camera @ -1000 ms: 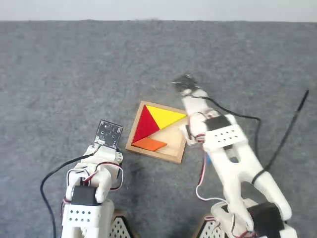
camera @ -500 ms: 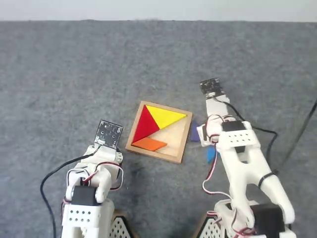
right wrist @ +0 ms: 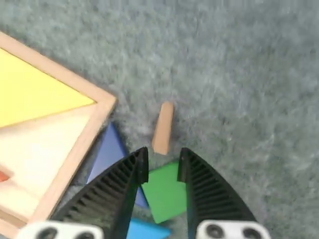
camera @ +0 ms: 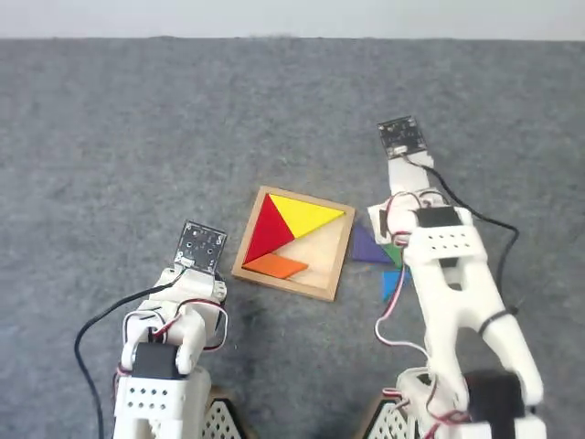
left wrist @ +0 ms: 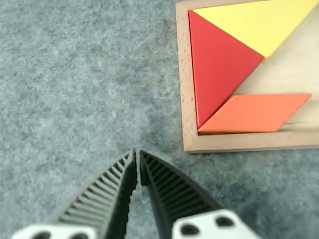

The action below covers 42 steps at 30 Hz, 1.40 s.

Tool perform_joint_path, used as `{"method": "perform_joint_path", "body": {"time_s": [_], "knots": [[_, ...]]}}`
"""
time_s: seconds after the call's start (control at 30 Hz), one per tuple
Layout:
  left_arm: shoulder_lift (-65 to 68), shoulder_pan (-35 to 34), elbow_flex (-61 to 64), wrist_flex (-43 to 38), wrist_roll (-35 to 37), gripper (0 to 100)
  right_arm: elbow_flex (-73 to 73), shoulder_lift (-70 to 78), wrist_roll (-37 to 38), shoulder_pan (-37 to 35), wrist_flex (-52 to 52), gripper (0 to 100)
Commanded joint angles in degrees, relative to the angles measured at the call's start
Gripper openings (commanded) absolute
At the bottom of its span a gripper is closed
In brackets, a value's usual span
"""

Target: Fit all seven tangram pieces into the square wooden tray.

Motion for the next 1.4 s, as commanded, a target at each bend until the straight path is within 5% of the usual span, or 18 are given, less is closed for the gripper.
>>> {"method": "perform_joint_path", "body": {"time_s": [0.0,0.5,0.83,1.1,1.37], "knots": [[-0.7,-0.2,-0.4,0.3,0.4,1,-5.8,4.6,1.1,-1.7,-1.3,18.6],[-0.7,-0.2,-0.4,0.3,0.4,1,-16.4,21.7,1.1,-1.3,-1.4,18.8],[-0.7,-0.2,-0.4,0.3,0.4,1,-16.8,22.5,1.1,-1.5,-1.4,9.0],[-0.7,-0.2,-0.4,0.3,0.4,1,-9.3,7.8,1.1,-4.0,-0.4,3.9],[-0.7,-0.2,-0.4,0.3,0.4,1,4.3,-15.4,1.6,-18.4,0.0,4.1]]}}
